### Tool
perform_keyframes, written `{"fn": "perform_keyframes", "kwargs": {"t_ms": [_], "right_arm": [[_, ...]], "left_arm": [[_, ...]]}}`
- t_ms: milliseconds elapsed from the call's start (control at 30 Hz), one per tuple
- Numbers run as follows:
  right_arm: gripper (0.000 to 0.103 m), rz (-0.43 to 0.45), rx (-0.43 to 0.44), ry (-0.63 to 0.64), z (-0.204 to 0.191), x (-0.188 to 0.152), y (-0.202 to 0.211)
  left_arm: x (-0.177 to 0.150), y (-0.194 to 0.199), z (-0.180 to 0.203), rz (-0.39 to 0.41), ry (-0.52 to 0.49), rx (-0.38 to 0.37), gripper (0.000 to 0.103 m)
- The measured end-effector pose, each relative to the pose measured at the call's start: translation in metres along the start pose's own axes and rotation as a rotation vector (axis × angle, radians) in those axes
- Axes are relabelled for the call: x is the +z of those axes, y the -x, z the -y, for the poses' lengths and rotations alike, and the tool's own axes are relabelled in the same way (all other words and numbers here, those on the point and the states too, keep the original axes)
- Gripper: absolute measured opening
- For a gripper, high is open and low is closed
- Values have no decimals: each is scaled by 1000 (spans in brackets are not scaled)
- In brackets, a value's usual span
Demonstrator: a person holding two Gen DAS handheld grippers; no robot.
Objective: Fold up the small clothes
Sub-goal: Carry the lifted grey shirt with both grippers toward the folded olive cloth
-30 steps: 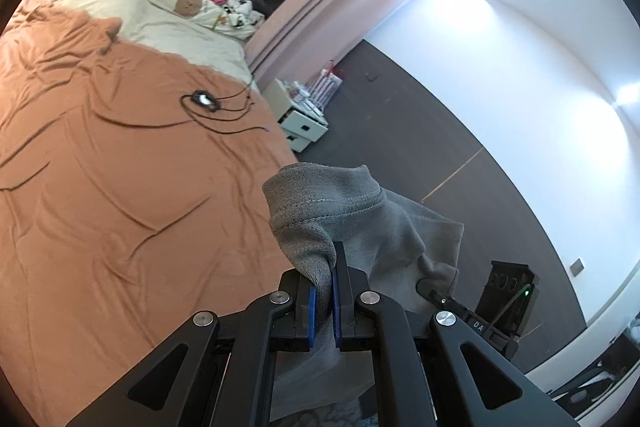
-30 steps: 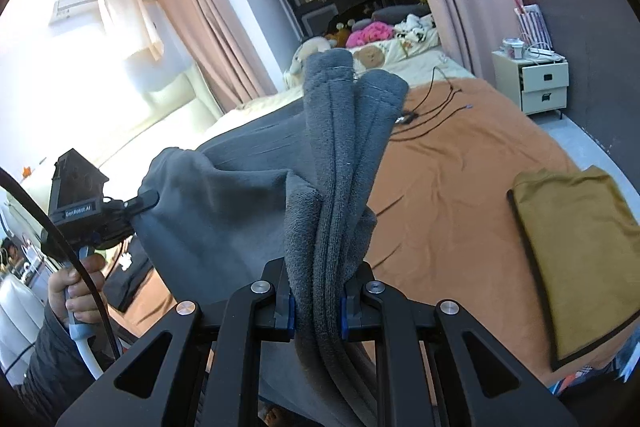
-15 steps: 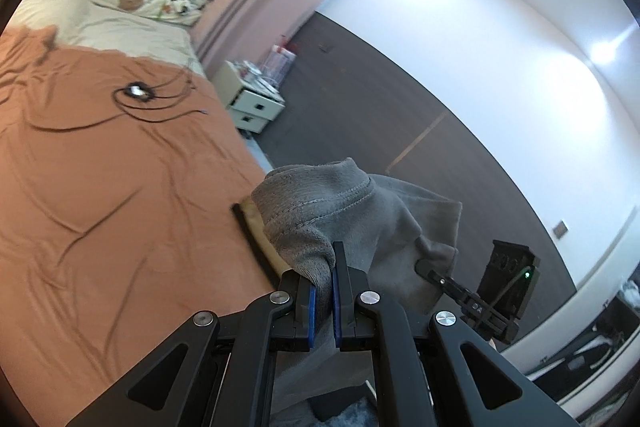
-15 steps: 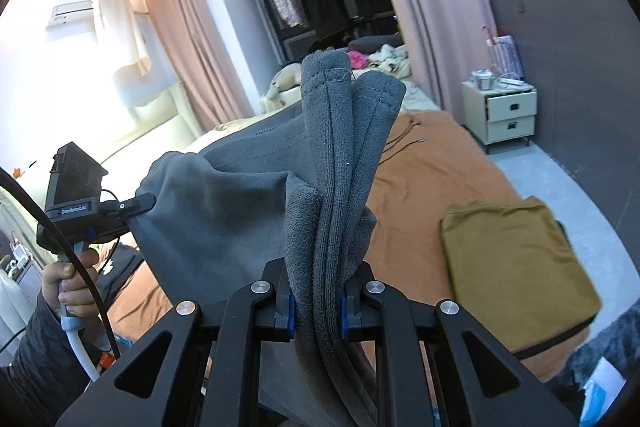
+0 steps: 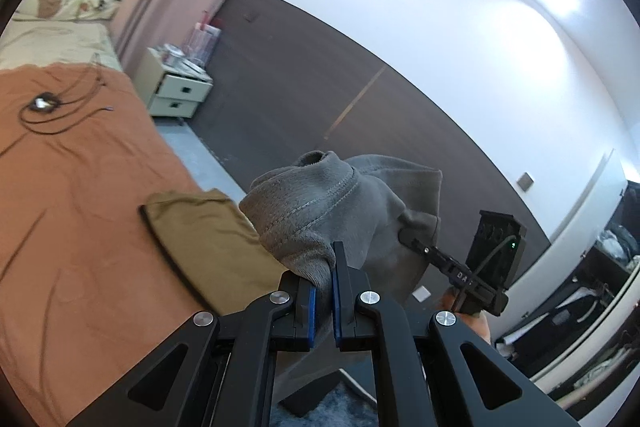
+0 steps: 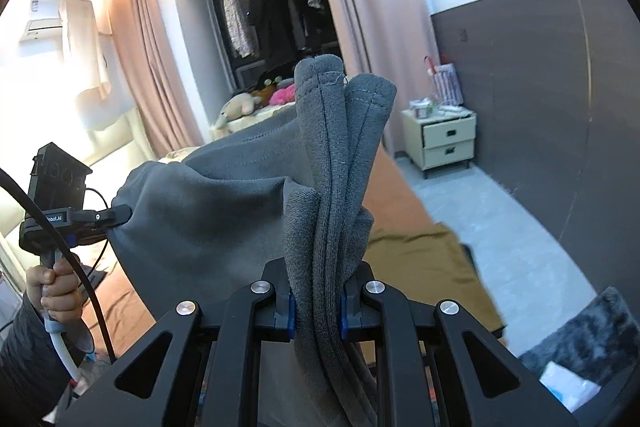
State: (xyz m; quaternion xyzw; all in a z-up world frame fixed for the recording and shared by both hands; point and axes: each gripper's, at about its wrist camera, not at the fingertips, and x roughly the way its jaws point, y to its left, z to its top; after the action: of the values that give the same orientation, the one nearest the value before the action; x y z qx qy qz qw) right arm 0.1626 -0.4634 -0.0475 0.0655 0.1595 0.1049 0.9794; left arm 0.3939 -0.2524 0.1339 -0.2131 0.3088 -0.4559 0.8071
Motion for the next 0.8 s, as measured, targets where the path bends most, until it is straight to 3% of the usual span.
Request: {"fn": "perform_keyframes", "kwargs": {"t_ms": [433, 800], "right_arm": [[11, 37, -122, -20, 1, -14, -2], [11, 7, -138, -67, -34, -21, -66]], "left_arm": [[1, -97, 11, -127, -38, -124, 6], [11, -136, -28, -165, 3, -107, 6]]}}
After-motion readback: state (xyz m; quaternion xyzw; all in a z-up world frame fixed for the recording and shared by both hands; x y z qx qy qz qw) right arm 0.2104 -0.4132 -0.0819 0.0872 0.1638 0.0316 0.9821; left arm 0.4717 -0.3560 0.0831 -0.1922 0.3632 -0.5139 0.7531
